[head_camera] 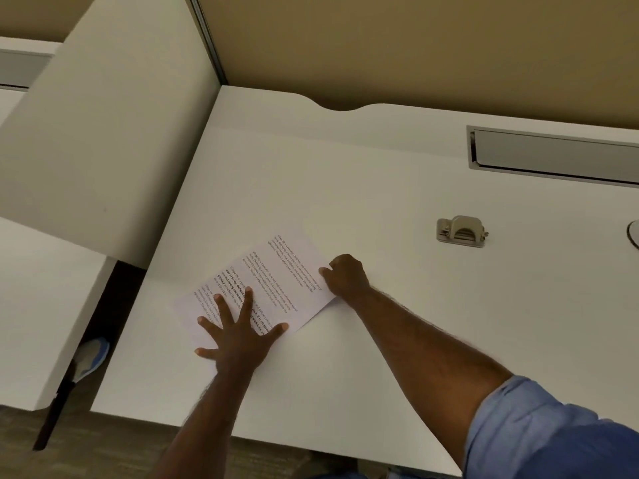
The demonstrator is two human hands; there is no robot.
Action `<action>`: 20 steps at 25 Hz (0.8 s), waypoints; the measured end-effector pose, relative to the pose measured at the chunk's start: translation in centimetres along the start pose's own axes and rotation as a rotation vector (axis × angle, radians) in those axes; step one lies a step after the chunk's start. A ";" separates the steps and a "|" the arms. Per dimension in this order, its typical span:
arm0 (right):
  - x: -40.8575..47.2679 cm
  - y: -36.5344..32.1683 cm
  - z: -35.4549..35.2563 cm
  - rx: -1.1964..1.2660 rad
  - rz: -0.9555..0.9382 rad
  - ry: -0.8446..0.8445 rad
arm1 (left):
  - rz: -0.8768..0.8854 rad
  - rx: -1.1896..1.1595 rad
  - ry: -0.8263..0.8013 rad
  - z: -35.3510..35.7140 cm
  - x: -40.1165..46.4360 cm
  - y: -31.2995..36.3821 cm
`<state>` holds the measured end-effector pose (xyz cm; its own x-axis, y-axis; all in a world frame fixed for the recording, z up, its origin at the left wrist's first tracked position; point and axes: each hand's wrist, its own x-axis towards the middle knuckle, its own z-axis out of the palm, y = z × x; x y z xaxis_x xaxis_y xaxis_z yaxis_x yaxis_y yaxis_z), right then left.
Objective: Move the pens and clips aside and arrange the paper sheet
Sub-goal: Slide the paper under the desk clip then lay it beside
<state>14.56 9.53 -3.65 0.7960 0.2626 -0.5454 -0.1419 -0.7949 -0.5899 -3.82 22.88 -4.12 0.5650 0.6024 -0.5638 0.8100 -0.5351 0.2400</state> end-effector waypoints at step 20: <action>-7.2 18.8 -12.0 0.627 0.269 0.222 | -0.059 -0.767 0.019 2.1 -2.9 9.9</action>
<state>13.20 -13.85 -3.66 0.7775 -0.0687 -0.6251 -0.6082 -0.3350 -0.7196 2.26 14.58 -1.72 0.5147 0.6307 -0.5809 0.7172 0.0547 0.6948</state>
